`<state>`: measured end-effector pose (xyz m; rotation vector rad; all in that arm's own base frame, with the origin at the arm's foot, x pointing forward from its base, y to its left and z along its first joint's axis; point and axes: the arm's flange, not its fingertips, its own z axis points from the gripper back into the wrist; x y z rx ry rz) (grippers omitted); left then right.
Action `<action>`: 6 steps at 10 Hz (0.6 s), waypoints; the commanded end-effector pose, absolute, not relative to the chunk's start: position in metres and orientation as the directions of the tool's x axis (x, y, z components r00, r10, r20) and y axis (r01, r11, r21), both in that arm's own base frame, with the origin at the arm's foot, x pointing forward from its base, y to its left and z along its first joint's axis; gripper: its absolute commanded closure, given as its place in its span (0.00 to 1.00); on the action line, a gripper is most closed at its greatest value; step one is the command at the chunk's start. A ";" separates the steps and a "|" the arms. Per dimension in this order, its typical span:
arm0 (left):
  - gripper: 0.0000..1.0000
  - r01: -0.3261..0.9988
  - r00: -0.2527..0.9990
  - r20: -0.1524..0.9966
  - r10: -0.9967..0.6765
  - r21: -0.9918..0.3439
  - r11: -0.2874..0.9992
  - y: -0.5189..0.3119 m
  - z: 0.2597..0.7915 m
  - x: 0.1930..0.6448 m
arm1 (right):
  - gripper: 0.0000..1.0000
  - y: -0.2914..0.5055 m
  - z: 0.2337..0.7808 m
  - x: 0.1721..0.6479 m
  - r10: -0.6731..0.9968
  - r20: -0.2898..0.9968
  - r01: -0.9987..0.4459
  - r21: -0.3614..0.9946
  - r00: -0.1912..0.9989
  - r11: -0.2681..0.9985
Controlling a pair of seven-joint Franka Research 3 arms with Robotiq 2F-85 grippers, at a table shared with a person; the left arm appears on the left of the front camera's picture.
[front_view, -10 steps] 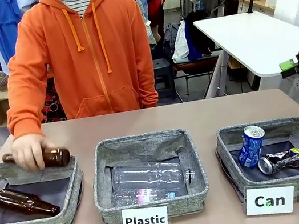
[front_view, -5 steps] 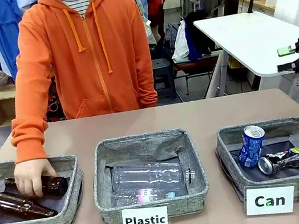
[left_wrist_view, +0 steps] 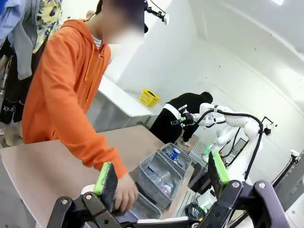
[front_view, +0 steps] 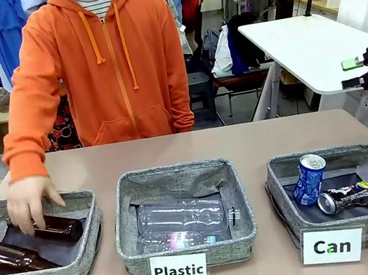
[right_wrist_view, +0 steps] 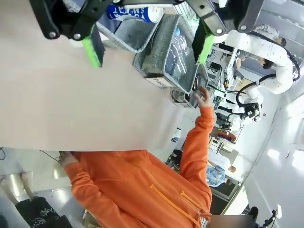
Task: Sort the can waste into the basket.
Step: Pick up the can waste from the table and place it in the right Fabric basket.
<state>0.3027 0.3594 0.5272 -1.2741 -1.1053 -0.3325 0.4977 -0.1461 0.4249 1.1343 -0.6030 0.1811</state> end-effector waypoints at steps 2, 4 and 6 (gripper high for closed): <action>0.00 0.736 0.536 0.798 0.276 -0.602 0.309 0.322 0.535 0.312 | 0.00 -0.143 0.427 0.495 -0.159 0.542 -0.430 0.786 0.825 0.443; 0.00 0.743 0.618 0.777 0.118 -0.627 0.234 0.256 0.528 0.337 | 0.00 -0.143 0.427 0.495 -0.159 0.542 -0.430 0.786 0.825 0.443; 0.00 0.732 0.681 0.715 -0.155 -0.659 0.172 0.166 0.504 0.358 | 0.00 -0.143 0.427 0.495 -0.159 0.542 -0.430 0.786 0.825 0.443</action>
